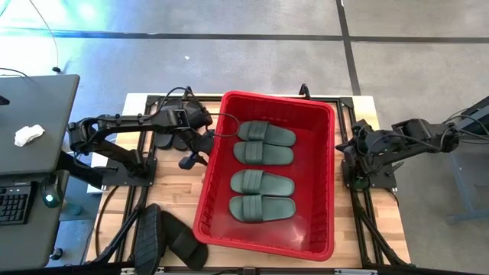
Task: Pick and place slides into bin
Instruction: Adjust the red container on the table
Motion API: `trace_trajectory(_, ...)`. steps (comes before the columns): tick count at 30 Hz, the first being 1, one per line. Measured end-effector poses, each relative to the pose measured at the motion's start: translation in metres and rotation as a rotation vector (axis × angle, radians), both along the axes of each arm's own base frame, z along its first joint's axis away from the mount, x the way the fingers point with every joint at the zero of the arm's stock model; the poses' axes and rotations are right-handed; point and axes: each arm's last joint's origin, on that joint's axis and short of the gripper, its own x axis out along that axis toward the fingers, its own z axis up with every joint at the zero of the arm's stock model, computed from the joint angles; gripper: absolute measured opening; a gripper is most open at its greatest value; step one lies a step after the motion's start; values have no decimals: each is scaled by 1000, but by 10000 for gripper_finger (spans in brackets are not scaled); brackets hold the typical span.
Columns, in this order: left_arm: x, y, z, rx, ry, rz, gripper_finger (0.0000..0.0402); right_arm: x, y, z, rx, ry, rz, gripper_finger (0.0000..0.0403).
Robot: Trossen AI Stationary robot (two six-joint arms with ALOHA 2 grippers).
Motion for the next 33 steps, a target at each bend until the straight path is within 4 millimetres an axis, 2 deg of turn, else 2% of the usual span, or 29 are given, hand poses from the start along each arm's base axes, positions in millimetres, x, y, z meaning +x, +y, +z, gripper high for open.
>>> trace_trajectory(6,4,1,2,-29,-29,38,138,-5,2,-10,83,174,-11,0)
trace_trajectory(14,5,2,3,-37,-39,58,138,13,10,-19,150,273,132,0)
trace_trajectory(21,8,3,5,-79,-52,92,138,27,14,-18,119,249,174,0)
trace_trajectory(33,12,2,6,-100,-62,129,138,27,12,-19,95,233,88,0)
